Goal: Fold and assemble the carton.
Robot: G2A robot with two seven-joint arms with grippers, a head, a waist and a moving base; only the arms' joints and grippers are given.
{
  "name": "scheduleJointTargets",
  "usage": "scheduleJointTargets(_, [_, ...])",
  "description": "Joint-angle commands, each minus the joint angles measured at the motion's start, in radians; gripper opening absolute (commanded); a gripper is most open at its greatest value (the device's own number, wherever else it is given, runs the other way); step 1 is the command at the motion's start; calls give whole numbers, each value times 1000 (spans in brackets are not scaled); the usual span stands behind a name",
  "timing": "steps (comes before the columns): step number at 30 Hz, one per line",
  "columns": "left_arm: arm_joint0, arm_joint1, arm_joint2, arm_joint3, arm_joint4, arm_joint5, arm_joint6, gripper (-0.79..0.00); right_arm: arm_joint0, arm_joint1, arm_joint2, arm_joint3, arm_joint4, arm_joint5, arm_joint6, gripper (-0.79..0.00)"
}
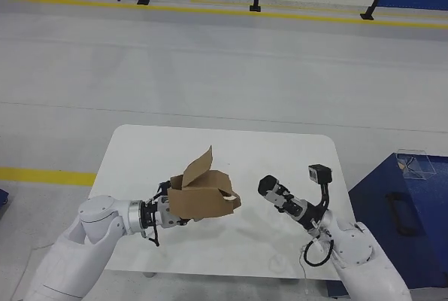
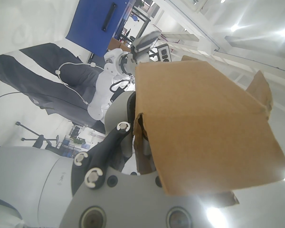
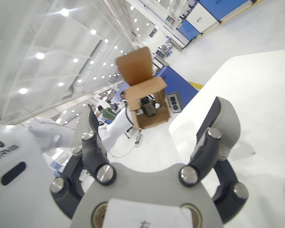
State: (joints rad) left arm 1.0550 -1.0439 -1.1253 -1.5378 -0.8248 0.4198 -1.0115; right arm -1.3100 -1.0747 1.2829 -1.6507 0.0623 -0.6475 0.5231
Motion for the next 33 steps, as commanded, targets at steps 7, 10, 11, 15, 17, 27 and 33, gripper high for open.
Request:
scheduleJointTargets(7, [41, -1, 4, -46, 59, -114, 57, -785, 37, -26, -102, 48, -385, 59, -189, 0])
scheduleJointTargets(10, [45, -1, -4, -52, 53, -118, 61, -785, 46, -33, -137, 70, -412, 62, -194, 0])
scheduleJointTargets(11, [46, -1, -6, -54, 50, -117, 60, -785, 48, -35, -145, 75, -423, 61, -191, 0])
scheduleJointTargets(15, [48, 0, -18, -54, 33, -118, 50, -785, 58, -40, -172, 92, -448, 58, -183, 0])
scheduleJointTargets(17, [49, 0, -22, -55, 33, -120, 51, -785, 64, -42, -176, 98, -443, 58, -190, 0])
scheduleJointTargets(27, [65, -2, -19, -70, 64, -149, 122, -785, 68, -43, -176, 99, -440, 58, -191, 0])
scheduleJointTargets(33, [81, -10, 14, -76, 101, -200, 154, -785, 48, -41, -131, 54, -509, 80, -277, 0])
